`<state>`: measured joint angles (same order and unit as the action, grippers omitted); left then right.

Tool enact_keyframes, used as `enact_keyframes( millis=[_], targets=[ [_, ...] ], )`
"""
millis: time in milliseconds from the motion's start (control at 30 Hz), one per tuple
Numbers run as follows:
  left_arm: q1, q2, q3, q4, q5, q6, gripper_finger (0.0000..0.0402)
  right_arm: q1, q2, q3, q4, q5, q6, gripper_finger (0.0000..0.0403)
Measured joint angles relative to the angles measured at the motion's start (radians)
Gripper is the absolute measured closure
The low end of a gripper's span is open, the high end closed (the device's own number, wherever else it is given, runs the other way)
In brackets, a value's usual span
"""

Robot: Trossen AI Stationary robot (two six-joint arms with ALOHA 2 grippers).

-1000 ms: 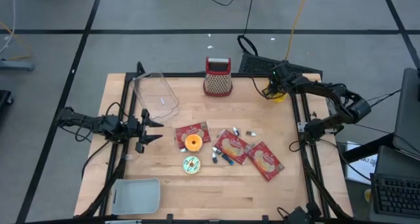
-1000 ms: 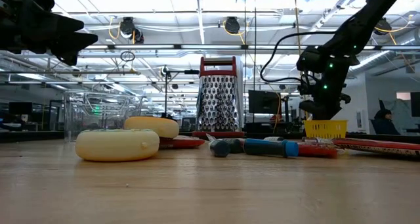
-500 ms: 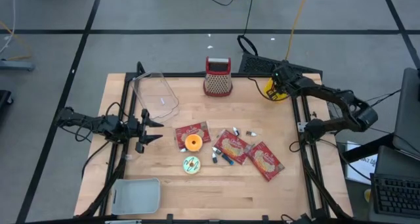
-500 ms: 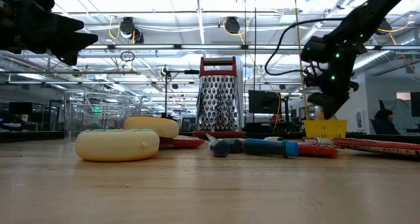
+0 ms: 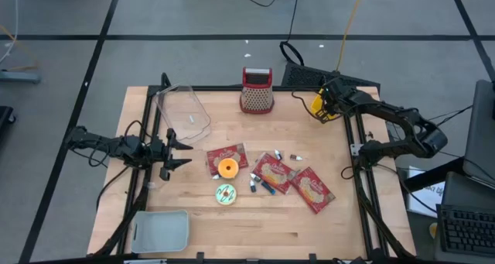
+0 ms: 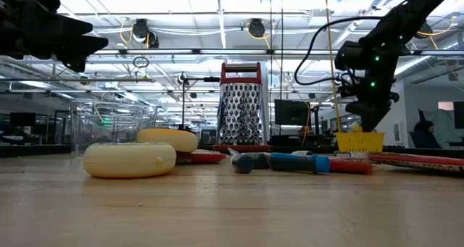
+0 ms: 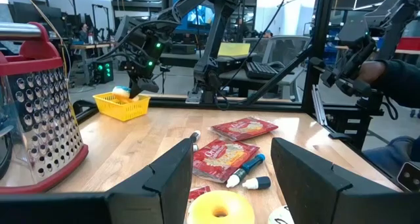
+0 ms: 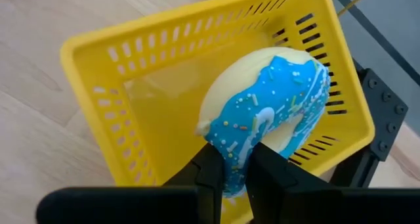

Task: Pick & Place Food Item
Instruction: Adjust the blue donut in the yellow bin

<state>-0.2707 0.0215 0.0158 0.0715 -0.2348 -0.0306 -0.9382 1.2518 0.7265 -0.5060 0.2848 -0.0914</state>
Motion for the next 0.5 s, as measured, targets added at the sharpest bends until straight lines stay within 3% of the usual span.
enact_keyframes(
  millis=[267, 500],
  targets=[
    [0.000, 0.000, 0.000, 0.000, 0.000, 0.000, 0.0192, 0.000, 0.000, 0.000, 0.013, 0.000, 0.011, 0.0353],
    [0.000, 0.000, 0.000, 0.000, 0.000, 0.000, 0.0192, 0.000, 0.000, 0.000, 0.009, 0.001, 0.021, 0.0275]
  ],
)
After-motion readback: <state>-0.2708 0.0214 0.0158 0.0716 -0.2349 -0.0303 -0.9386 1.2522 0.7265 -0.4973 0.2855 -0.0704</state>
